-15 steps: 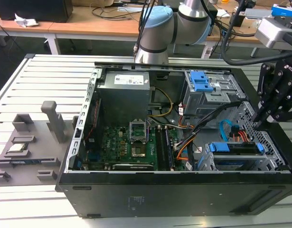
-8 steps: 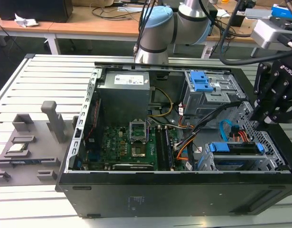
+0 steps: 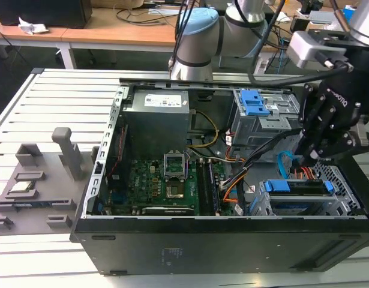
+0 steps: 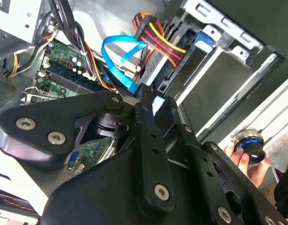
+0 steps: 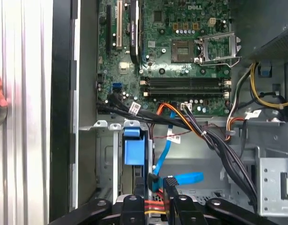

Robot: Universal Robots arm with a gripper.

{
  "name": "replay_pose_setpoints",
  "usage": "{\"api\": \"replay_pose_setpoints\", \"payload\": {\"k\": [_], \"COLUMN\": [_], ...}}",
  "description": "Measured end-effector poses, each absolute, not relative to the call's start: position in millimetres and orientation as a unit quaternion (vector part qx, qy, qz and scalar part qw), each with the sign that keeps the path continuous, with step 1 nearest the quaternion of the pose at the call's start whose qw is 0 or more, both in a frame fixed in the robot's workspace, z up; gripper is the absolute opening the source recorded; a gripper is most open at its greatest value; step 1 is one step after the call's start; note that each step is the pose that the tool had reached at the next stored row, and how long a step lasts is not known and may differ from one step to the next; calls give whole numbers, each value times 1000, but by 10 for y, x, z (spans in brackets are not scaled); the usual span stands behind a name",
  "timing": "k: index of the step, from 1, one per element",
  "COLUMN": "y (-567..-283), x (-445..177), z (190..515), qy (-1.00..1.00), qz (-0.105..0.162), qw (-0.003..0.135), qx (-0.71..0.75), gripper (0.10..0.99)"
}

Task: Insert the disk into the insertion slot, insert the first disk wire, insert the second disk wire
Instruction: 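Insert the second disk wire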

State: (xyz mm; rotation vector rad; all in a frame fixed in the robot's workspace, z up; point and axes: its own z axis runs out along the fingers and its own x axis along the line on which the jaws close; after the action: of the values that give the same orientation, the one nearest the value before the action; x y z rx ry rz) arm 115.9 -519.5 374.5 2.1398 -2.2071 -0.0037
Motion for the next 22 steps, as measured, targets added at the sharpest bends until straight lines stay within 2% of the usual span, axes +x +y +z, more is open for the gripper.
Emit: {"api": "replay_pose_setpoints", "payload": {"k": [3,9,10,11,22], "y": [-5195,-5195,-5195,-5195,-5276], "x": [1109,1108,1108,1108,1128], "z": [3712,3711,3711,3711,3666], "qy": [-717,-717,-718,-718,-718], "qz": [4,5,5,5,6], "qw": [39,40,40,40,41], "qx": [695,695,695,695,695], "gripper": [302,286,220,110,102]}}
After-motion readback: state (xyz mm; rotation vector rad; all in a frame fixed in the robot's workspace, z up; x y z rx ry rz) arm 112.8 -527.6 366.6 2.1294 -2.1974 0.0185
